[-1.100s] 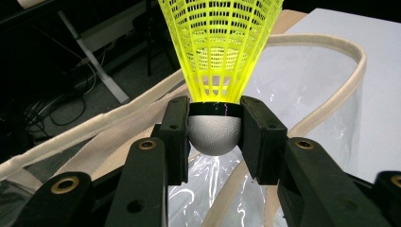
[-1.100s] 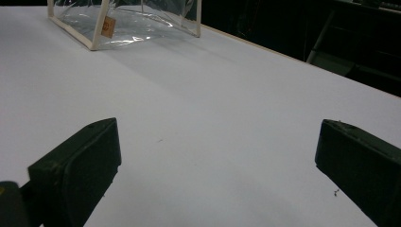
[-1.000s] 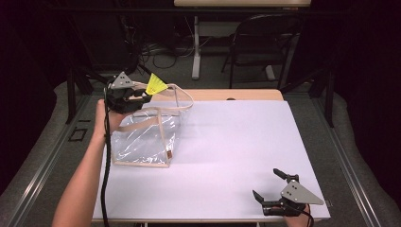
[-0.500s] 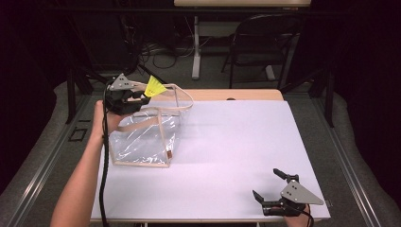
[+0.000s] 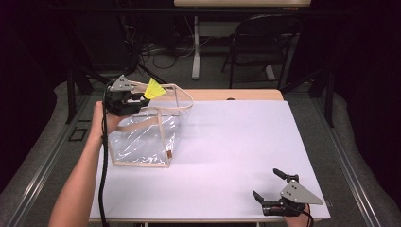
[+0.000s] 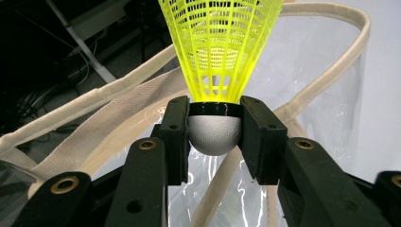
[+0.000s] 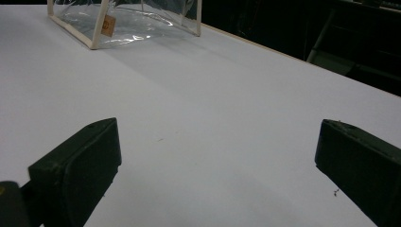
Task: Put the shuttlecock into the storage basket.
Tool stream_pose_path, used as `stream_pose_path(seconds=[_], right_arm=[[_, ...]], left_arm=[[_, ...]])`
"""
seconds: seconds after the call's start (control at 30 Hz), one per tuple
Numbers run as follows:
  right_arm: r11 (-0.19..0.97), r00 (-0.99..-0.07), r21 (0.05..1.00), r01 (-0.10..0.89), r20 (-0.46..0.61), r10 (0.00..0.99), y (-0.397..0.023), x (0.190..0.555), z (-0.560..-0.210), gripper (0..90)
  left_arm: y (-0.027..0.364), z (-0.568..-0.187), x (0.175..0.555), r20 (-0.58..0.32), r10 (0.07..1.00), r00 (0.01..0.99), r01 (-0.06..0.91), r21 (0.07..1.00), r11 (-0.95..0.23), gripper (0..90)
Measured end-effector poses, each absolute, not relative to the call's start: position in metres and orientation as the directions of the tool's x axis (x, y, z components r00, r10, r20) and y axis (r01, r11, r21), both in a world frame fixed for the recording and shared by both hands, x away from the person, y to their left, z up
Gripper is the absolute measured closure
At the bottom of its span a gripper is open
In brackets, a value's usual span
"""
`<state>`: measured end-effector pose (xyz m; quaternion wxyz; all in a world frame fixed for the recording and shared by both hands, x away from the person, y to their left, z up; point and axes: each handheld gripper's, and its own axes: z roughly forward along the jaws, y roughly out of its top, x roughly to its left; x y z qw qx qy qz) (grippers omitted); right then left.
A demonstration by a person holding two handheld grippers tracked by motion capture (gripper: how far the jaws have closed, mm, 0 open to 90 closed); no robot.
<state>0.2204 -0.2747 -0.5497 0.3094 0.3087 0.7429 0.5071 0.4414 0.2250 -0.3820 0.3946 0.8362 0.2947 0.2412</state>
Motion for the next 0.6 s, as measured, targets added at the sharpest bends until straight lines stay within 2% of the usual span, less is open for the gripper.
stream_pose_path(seconds=[0.6], right_arm=[[0.296,-0.619,0.944,0.148,-0.145,0.772,-0.2741,0.2209,-0.5502,0.8]], left_arm=[[0.2241,-0.3829,0.4433,0.171,0.669,0.724,0.324,0.771,-0.548,64.9]])
